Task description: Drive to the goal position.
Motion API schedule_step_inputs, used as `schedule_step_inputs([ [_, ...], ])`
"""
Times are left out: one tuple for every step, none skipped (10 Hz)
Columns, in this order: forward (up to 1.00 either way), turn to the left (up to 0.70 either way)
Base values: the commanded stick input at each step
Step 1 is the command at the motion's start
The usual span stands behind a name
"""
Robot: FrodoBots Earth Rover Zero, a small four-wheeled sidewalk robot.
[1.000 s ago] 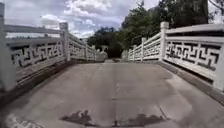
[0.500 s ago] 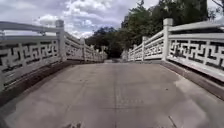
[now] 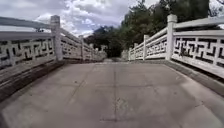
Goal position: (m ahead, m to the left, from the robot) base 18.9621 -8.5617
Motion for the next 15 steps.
schedule_step_inputs([
  [0.45, 0.00],
  [0.45, 0.00],
  [0.45, 0.00],
  [0.45, 0.00],
  [0.45, 0.00],
  [0.45, 0.00],
  [0.45, 0.00],
  [0.45, 0.00],
  [0.45, 0.00],
  [0.45, 0.00],
  [0.45, 0.00],
  [0.45, 0.00],
  [0.45, 0.00],
  [0.45, 0.00],
  [0.45, 0.00],
])
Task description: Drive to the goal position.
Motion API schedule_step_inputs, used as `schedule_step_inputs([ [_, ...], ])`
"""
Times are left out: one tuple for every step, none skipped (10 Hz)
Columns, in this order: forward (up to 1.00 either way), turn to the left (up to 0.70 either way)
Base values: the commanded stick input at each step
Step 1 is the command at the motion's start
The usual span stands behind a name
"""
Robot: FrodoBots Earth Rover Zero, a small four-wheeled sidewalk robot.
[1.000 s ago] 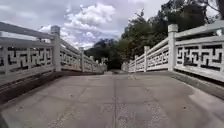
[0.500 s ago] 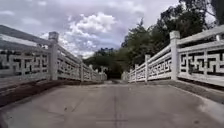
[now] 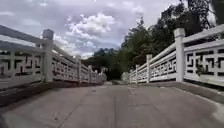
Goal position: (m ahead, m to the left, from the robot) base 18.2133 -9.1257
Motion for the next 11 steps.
schedule_step_inputs([
  [0.45, 0.00],
  [0.45, 0.00],
  [0.45, 0.00],
  [0.45, 0.00],
  [0.45, 0.00],
  [0.45, 0.00],
  [0.45, 0.00],
  [0.45, 0.00],
  [0.45, 0.00],
  [0.45, 0.00],
  [0.45, 0.00],
])
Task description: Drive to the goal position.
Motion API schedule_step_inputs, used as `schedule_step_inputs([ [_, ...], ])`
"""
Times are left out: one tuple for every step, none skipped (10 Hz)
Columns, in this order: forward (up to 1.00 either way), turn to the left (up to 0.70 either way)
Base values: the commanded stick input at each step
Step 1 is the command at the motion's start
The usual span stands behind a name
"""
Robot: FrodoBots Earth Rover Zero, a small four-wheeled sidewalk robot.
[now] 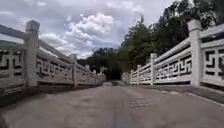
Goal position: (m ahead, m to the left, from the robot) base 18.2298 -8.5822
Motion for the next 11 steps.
schedule_step_inputs([
  [0.45, 0.00],
  [0.70, 0.00],
  [0.70, 0.00],
  [0.70, 0.00],
  [0.70, 0.00],
  [0.70, 0.00],
  [0.70, 0.00],
  [0.70, 0.00],
  [0.70, 0.00],
  [0.70, 0.00],
  [0.70, 0.00],
])
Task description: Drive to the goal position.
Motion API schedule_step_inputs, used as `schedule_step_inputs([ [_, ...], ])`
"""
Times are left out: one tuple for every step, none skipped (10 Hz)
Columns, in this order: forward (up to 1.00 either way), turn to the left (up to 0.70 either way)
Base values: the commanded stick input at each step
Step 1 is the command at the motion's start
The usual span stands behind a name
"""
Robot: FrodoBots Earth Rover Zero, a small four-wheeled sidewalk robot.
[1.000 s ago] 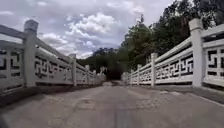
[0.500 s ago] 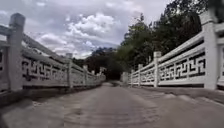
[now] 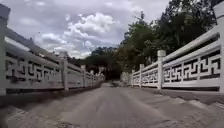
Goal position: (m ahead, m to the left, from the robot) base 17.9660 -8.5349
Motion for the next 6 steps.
schedule_step_inputs([
  [0.70, 0.00],
  [0.70, 0.00],
  [0.70, 0.00],
  [0.70, 0.00],
  [0.70, 0.00],
  [0.70, 0.00],
])
